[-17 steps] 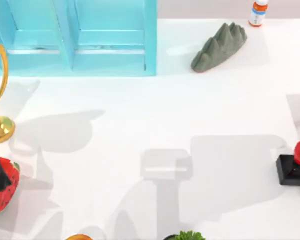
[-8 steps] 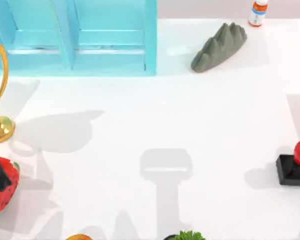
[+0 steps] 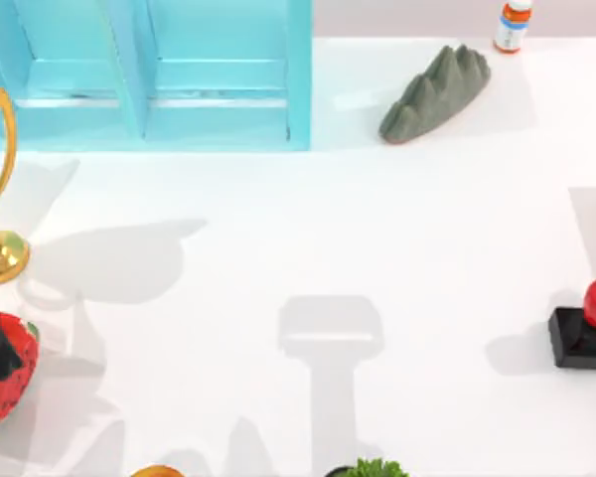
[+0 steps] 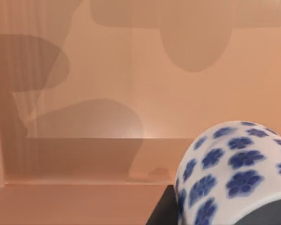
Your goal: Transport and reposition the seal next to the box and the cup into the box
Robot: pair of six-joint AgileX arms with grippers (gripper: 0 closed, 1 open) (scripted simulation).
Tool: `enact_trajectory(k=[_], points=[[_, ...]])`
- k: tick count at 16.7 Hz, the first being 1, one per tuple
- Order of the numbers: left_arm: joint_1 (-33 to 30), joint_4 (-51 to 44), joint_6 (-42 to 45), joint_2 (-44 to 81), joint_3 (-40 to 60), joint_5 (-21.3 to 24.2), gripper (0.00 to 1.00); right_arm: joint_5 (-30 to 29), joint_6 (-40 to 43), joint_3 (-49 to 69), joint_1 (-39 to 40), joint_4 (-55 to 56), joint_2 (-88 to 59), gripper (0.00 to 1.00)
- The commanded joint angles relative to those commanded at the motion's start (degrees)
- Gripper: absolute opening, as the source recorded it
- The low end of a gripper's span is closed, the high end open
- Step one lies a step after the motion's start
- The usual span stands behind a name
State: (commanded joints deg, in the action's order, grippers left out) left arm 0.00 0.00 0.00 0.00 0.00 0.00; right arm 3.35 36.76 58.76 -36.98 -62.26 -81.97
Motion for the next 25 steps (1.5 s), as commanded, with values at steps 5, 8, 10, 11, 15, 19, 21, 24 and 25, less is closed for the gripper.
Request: enact_trajectory(k=[5, 8, 10, 11, 15, 19, 21, 24, 25], points=[[0.0, 0.0, 0.0, 0.0, 0.0, 0.0, 1.0, 0.04, -0.34, -3.9, 0.21, 6.17, -1.62, 0.0], [0.0, 0.0, 0.0, 0.0, 0.0, 0.0, 1.0, 0.06, -0.58, -6.21, 0.32, 9.57, -2.58, 0.0], [0.0, 0.0, 0.0, 0.0, 0.0, 0.0, 1.0, 0.07, -0.73, -8.05, 0.44, 12.57, -3.38, 0.0], [0.0, 0.0, 0.0, 0.0, 0.0, 0.0, 1.0, 0.06, -0.72, -8.88, 0.44, 13.53, -3.96, 0.0], [0.0, 0.0, 0.0, 0.0, 0.0, 0.0, 1.0, 0.04, -0.67, -9.29, 0.43, 13.91, -4.33, 0.0], [0.0, 0.0, 0.0, 0.0, 0.0, 0.0, 1.0, 0.04, -0.67, -9.29, 0.43, 13.91, -4.33, 0.3], [0.0, 0.0, 0.0, 0.0, 0.0, 0.0, 1.0, 0.04, -0.67, -9.29, 0.43, 13.91, -4.33, 0.45], [0.0, 0.0, 0.0, 0.0, 0.0, 0.0, 1.0, 0.04, -0.67, -9.29, 0.43, 13.91, -4.33, 0.68], [0.0, 0.0, 0.0, 0.0, 0.0, 0.0, 1.0, 0.04, -0.67, -9.29, 0.43, 13.91, -4.33, 0.75]])
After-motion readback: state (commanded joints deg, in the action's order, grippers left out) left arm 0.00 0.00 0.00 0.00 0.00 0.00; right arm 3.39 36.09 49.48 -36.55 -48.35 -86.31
